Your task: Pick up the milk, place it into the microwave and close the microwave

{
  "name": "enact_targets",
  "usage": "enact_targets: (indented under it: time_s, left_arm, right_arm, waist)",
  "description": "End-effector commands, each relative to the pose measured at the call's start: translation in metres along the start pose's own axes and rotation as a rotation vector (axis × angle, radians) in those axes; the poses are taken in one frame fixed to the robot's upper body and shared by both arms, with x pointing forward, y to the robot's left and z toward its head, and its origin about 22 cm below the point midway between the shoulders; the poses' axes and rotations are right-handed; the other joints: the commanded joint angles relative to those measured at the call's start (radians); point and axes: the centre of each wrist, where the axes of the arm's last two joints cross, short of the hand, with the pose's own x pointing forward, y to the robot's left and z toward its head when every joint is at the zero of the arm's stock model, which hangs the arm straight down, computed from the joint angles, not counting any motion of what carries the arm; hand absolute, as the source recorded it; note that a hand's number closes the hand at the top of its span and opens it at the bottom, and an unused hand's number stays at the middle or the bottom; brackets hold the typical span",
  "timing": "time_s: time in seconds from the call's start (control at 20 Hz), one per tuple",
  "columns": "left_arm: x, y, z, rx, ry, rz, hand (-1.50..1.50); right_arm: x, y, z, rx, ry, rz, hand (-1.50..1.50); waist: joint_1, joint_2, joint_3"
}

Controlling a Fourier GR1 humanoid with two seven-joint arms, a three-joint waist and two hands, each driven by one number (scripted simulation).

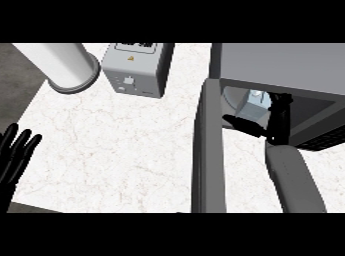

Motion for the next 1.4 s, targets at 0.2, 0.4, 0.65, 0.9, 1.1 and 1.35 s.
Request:
enact_targets:
  time_s: [0.2,0.4,0.65,0.9,1.1,1.35]
  left_arm:
    - [-0.003,-0.011,-0.008,-0.006,-0.021,0.017,-1.50]
    - [-0.007,-0.015,-0.008,0.009,-0.003,0.015,-1.50]
    - [-0.012,-0.022,-0.009,-0.018,0.018,0.023,-1.50]
    - [-0.020,-0.021,-0.013,-0.038,0.053,0.031,-1.50]
    - [-0.024,-0.039,-0.015,-0.101,0.069,0.050,-1.50]
    - [-0.033,-0.046,-0.026,-0.214,0.103,0.027,-1.50]
  right_arm:
    - [-0.011,0.010,-0.031,0.066,0.315,-0.079,-1.50]
    - [-0.015,0.010,-0.026,0.078,0.346,-0.100,-1.50]
    - [-0.015,0.017,-0.023,0.083,0.376,-0.144,-1.50]
    - [-0.017,0.019,-0.020,0.149,0.378,-0.249,-1.50]
    - [-0.015,0.028,-0.004,0.162,0.410,-0.333,-1.50]
    - [-0.009,0.044,0.009,0.194,0.444,-0.438,-1.50]
  waist:
    - [-0.011,0.031,0.007]
    - [-0.033,0.028,0.007]
    - [-0.060,0.021,0.007]
    - [-0.085,0.017,0.007]
    - [-0.098,0.009,0.008]
    - [-0.130,0.003,0.008]
